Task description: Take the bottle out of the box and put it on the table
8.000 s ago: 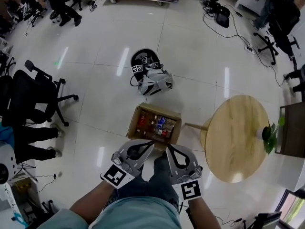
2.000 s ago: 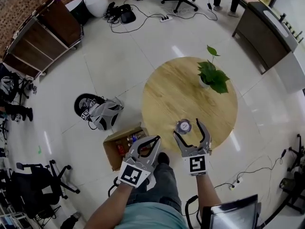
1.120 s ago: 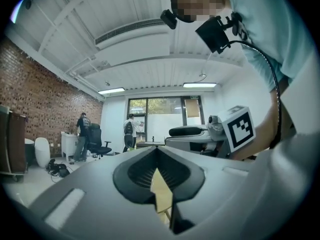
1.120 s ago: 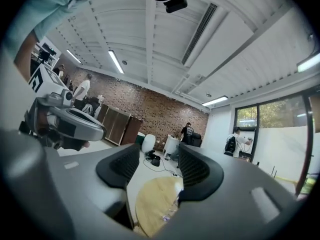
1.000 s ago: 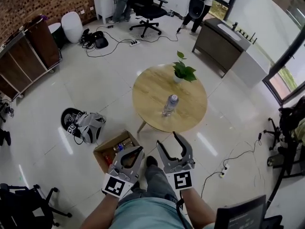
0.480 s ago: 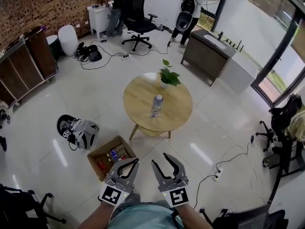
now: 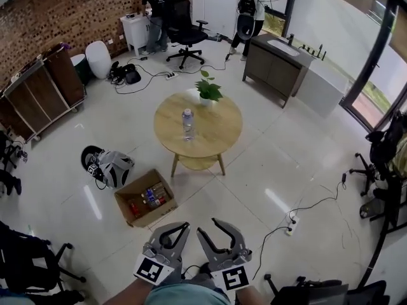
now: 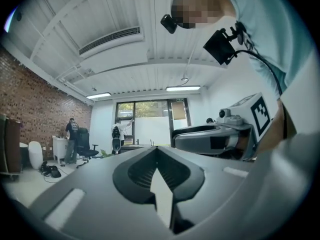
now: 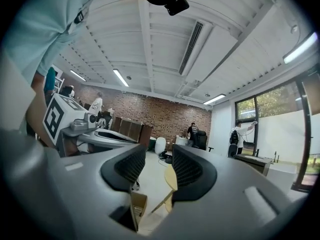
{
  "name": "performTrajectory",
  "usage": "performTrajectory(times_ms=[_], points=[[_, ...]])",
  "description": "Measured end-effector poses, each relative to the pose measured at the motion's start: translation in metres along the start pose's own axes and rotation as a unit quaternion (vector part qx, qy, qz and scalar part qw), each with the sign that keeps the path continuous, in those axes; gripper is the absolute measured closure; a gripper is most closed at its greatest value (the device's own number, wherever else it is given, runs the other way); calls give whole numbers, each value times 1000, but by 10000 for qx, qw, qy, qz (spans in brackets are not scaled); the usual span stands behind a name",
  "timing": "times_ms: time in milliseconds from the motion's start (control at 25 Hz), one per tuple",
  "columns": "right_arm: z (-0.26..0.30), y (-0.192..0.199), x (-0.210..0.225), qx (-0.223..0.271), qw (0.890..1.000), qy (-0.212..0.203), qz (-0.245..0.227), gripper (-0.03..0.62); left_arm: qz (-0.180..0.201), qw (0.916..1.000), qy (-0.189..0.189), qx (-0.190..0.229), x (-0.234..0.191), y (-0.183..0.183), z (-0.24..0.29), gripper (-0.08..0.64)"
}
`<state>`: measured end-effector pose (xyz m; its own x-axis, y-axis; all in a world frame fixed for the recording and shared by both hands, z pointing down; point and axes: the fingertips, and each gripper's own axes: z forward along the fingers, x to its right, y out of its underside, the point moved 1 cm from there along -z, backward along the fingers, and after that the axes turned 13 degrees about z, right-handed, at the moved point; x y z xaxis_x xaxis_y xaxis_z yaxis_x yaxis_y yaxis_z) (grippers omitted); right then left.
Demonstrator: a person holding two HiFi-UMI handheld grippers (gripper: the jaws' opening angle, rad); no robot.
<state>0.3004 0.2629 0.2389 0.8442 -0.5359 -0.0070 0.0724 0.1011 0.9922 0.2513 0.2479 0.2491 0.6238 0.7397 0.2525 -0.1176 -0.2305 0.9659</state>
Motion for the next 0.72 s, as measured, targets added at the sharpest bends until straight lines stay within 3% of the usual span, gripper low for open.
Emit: performTrajectory(times_ms=[320, 480, 720], points=[[-56, -9, -28, 285, 9988, -229, 317, 431, 360, 9992, -148, -116, 41, -30, -25, 549], [-63, -29, -47, 914, 9934, -89, 684, 431, 439, 9990, -120, 40, 43, -43, -46, 549], [-50, -36, -94, 855, 9949, -43, 527, 442, 332, 9993, -153, 71, 19, -49, -104, 549]])
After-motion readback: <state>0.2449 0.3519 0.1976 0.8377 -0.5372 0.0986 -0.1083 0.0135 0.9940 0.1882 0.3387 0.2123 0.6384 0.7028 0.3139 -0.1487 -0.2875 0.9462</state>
